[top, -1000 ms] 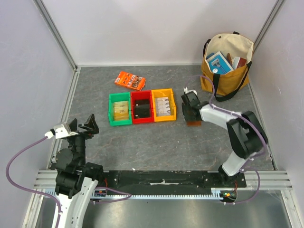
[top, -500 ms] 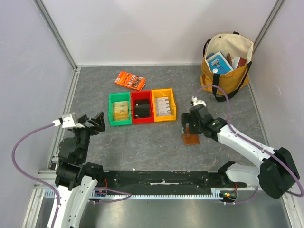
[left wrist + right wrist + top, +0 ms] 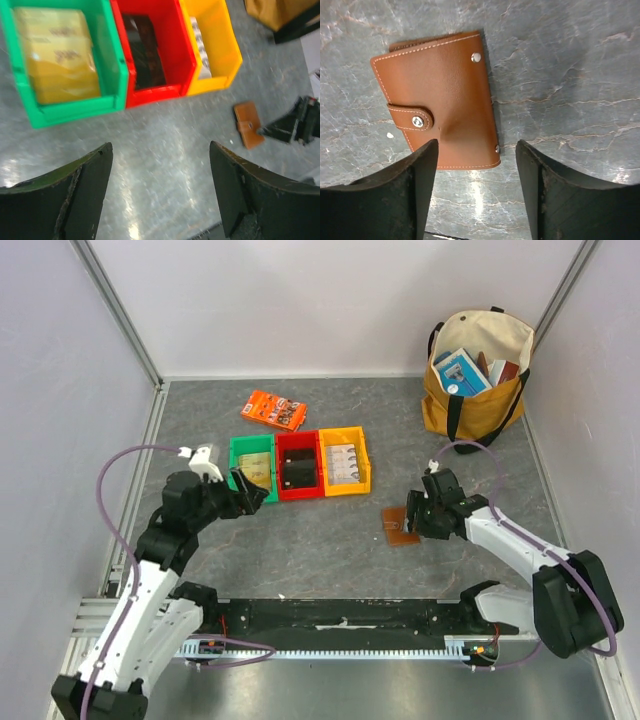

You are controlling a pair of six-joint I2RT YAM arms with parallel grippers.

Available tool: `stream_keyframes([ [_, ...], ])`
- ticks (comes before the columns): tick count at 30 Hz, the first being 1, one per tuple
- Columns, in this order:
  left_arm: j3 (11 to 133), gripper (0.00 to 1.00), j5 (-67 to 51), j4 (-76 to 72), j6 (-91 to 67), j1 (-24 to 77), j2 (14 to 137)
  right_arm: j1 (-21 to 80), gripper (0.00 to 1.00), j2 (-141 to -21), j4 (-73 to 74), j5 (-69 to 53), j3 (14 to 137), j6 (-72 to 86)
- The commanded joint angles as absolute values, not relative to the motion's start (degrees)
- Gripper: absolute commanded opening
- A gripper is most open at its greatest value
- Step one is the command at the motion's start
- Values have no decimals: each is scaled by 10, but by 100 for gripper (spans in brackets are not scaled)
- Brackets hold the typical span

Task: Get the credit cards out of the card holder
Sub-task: Open the card holder at the center of the board.

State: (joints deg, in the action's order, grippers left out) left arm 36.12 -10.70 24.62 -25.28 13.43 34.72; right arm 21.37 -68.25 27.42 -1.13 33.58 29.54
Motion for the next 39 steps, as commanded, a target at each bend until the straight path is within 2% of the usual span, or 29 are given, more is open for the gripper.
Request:
stream_keyframes([
  [1,393,82,-180,267,-331,183,395,243,66,-705,251,-34,330,299],
  [9,396,82,-3,245,-389,406,482,387,50,-779,186,-4,355,352],
  [13,402,82,57,235,-418,472,536,431,49,-788,172,5,374,360],
  [18,408,82,101,226,-442,531,583,419,54,-750,169,28,373,361],
  [25,424,82,138,229,-453,574,629,382,57,-780,124,-58,353,328],
  [29,444,82,157,229,-457,594,674,382,54,-809,93,-86,338,330],
  [33,466,82,174,229,-467,605,724,382,43,-820,64,-99,314,334],
  [39,527,81,196,239,-470,623,811,382,14,-805,30,-103,289,360],
])
